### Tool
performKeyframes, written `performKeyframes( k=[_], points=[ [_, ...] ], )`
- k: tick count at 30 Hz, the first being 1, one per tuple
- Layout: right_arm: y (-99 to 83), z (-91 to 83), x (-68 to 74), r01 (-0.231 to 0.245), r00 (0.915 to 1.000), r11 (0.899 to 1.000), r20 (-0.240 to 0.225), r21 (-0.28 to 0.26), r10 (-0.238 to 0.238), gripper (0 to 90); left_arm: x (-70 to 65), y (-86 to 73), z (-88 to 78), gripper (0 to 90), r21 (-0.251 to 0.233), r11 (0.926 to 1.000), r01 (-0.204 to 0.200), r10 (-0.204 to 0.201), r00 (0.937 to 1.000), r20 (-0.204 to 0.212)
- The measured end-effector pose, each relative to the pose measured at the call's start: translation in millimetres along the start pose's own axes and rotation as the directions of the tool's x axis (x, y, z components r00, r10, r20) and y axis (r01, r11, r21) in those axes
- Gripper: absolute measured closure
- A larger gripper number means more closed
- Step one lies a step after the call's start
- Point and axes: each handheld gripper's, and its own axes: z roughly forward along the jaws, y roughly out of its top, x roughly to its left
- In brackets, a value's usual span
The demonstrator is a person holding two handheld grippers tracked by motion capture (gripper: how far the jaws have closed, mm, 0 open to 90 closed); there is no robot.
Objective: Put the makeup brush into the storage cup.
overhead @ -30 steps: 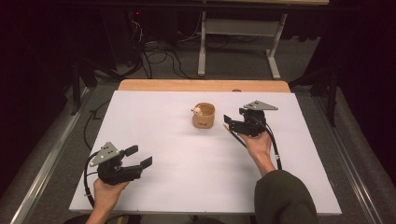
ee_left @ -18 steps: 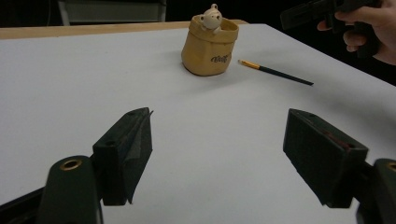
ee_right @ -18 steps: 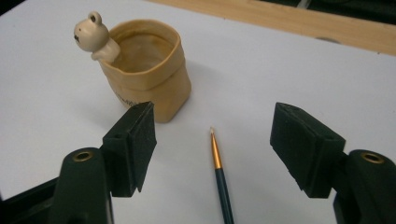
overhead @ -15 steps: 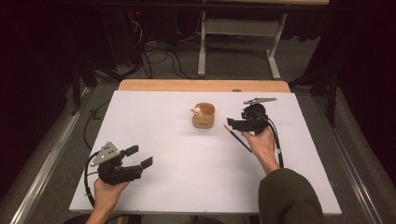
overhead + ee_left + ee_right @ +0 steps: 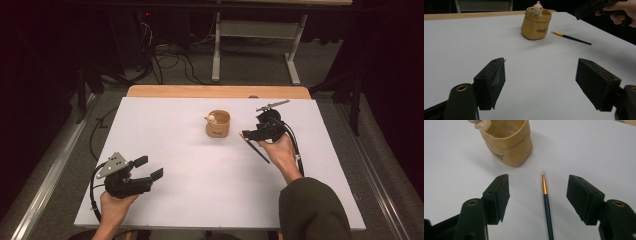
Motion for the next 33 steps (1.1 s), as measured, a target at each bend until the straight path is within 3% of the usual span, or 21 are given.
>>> performKeyframes(
  k=[14, 27, 33],
  points=[
    [14.2, 0.3, 3.3, 0.040, 0.9985, 0.992, 0.032, 0.119, -0.044, 38.2, -0.8, 0.5, 1.0, 24.2, 0.002, 1.0000, 0.000, 0.000, 1.0000, 0.002],
    [28.1, 2.7, 0.1, 0.069, 0.9930, 0.966, 0.076, 0.249, -0.090, 38.5, -0.7, 0.5, 0.6, 24.2, 0.001, 1.0000, -0.001, 0.001, 1.0000, 0.002],
    [33.8, 7.6, 0.1, 0.079, 0.9895, 0.944, 0.090, 0.320, -0.113, 39.3, 0.4, 0.7, -1.1, 24.3, -0.007, 1.0000, 0.004, -0.004, 1.0000, -0.001]
  ],
)
